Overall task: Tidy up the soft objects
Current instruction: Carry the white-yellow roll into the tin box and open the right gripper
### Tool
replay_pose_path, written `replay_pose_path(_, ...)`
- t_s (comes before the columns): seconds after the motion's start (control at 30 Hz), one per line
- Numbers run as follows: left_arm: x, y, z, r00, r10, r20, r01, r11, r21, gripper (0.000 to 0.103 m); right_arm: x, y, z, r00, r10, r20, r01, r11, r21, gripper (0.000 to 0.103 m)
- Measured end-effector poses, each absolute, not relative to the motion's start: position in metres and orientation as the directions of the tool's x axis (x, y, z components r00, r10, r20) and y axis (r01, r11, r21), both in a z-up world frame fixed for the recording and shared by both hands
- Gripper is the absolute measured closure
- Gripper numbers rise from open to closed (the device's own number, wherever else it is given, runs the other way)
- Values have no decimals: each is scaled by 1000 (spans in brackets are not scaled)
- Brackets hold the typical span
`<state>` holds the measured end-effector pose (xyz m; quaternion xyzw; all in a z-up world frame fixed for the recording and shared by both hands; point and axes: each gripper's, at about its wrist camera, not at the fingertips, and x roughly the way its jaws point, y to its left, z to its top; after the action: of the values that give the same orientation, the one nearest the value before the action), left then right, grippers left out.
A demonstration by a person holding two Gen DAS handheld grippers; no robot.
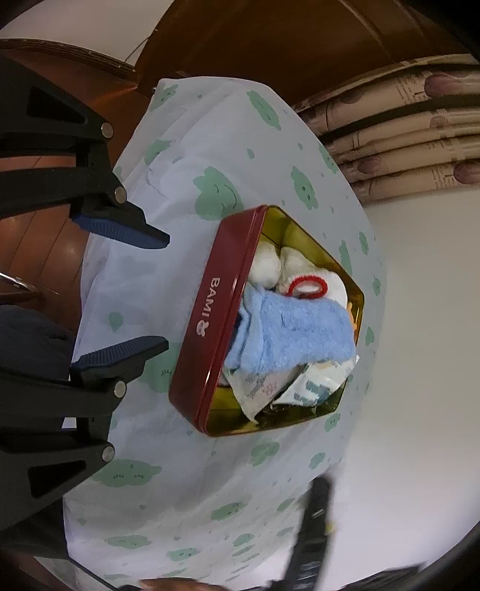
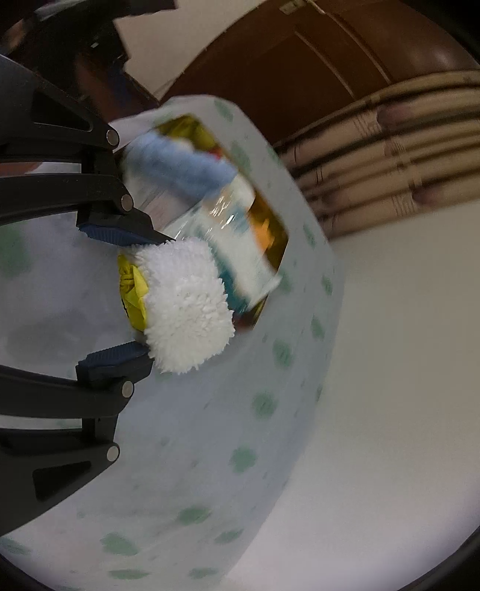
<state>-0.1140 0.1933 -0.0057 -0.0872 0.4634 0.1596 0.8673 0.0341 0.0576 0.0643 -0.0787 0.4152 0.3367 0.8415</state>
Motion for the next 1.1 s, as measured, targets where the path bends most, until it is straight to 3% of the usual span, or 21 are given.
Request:
replay_pose_path(0.23,-116,203,-3,511,268,-816,-413,910,40,53,60,137,72,355,541,-762,-703,692,164,59)
replay_pose_path(0.47,-115,211,-7,512,223,-829,-412,911,-9,53,89,196,44,294,511,-808,-720,674,164,59)
replay_pose_path(0.73,-115,196,2,543,298,-785,-381,921,86,53,106,224,23,244,514,-822,-718,666,203,57)
replay_pose_path(0.8,-114,196,3,542,296,-786,-378,922,87,53,104,227,18,240,510,-826,-721,663,200,53)
replay_pose_path(0.87,-114,198,2,540,292,-789,-381,921,80,53,102,227,15,255,500,-827,-718,671,184,35)
replay_pose_path(0.93,-113,200,1,537,281,-795,-385,921,66,53,100,222,18,285,513,-809,-715,677,177,25)
replay_pose_path(1.1,-115,207,2,543,280,-791,-406,913,44,53,98,203,33,314,576,-755,-698,679,228,24)
